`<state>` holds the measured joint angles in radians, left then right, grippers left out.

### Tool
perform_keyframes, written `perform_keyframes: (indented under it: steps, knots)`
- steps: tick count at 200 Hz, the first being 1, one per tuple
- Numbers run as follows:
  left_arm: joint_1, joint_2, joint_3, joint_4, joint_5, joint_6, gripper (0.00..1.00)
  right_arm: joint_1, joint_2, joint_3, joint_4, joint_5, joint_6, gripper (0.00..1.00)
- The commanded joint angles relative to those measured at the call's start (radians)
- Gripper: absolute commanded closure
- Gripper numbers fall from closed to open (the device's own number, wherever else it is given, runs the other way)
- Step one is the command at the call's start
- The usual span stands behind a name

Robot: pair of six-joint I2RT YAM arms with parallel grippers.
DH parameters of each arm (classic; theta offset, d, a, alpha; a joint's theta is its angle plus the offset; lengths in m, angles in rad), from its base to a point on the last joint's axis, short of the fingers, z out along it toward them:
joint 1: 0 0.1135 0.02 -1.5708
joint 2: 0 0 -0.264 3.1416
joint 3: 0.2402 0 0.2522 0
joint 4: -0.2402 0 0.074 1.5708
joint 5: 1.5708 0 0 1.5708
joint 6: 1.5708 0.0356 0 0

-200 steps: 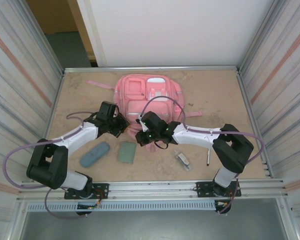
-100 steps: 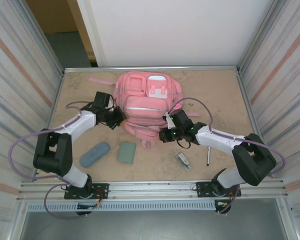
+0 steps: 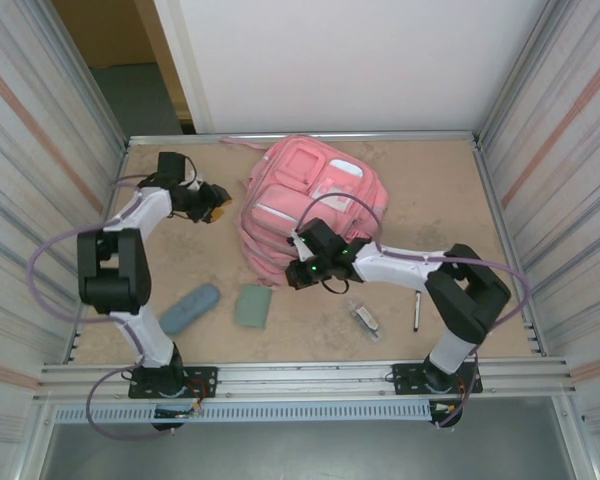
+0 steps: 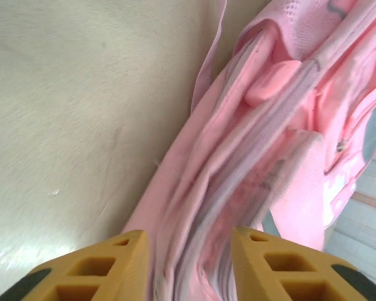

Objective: Pack books, pencil case, and school supplies into a backpack

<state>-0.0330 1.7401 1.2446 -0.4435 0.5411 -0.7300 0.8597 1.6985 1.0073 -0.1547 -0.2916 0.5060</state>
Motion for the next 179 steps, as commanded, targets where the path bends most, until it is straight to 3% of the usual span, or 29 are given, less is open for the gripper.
perform_keyframes:
  steps: [1,29,56,134,152,172,179]
  knots:
    - [-0.041,-0.217,-0.14,-0.072,-0.009,-0.035,0.58,0.018,0.056,0.117,0.013,-0.056,0.037,1.0]
    - [-0.098,-0.419,-0.332,-0.105,-0.038,-0.095,0.5,0.027,0.119,0.199,0.036,-0.106,0.034,1.0]
    - [-0.143,-0.489,-0.38,-0.114,-0.039,-0.121,0.47,0.035,0.153,0.224,0.057,-0.13,0.037,1.0]
    - [-0.214,-0.304,-0.308,0.004,-0.149,-0.19,0.49,0.08,0.125,0.213,0.04,-0.087,0.006,1.0]
    - [-0.229,-0.253,-0.296,0.036,-0.161,-0.193,0.62,0.079,0.122,0.207,0.036,-0.088,0.005,1.0]
    - [-0.225,-0.199,-0.29,0.054,-0.144,-0.175,1.0,0.065,0.114,0.2,0.002,-0.078,0.0,1.0]
    - [-0.219,-0.179,-0.272,0.043,-0.143,-0.152,1.0,0.055,0.108,0.19,-0.012,-0.073,-0.002,1.0]
